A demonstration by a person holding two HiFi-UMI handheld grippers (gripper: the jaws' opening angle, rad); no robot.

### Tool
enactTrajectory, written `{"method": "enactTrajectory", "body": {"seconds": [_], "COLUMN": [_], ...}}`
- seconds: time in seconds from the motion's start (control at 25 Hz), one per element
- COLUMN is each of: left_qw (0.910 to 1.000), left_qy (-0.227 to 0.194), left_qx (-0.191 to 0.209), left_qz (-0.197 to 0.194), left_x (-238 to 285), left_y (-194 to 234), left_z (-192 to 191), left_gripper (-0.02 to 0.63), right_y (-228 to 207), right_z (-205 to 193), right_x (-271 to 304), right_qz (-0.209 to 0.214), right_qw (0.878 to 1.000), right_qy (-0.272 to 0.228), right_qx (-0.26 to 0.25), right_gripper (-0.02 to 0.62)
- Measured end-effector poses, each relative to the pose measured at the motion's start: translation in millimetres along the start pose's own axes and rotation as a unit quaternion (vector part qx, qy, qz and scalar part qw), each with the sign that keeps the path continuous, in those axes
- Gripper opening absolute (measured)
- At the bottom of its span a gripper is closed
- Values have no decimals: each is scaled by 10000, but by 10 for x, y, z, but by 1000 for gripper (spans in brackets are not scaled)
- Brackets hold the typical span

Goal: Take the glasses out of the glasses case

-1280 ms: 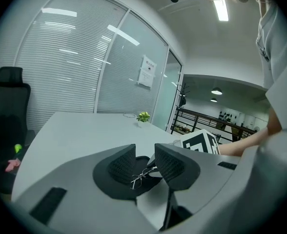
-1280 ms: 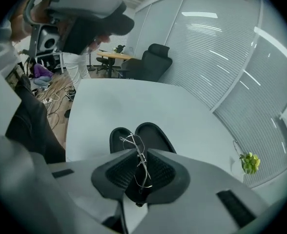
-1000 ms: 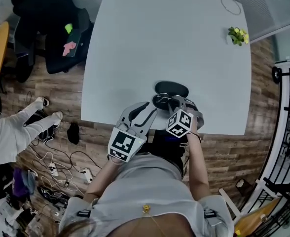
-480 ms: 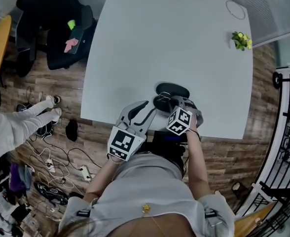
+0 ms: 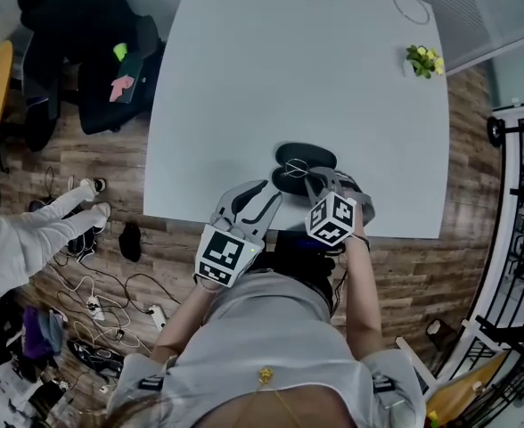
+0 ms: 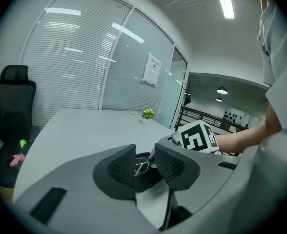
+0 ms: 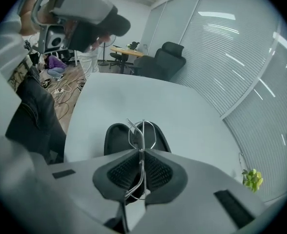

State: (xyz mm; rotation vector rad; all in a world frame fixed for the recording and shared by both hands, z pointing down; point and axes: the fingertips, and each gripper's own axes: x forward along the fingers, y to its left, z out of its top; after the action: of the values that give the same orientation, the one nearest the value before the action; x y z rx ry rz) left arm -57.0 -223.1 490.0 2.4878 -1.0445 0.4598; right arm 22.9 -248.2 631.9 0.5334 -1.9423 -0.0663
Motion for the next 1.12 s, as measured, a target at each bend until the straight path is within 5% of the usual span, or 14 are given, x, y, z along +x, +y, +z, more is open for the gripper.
{"method": "enactTrajectory", "body": {"seconds": [1.12], "left_qw": [9983], "left_qy": [-147], "left_qx": [452], "left_qz": [-344], "left_x": [-113], "left_y": [-134], "left_z": [139], "left_gripper": [130], "right_y": [-19], "right_z": [503], "right_x": [-1058], "right_qz": [-495], "right_qw": [9944], "right_qy": [-915], "right_qx": [197], "right_gripper": [38]}}
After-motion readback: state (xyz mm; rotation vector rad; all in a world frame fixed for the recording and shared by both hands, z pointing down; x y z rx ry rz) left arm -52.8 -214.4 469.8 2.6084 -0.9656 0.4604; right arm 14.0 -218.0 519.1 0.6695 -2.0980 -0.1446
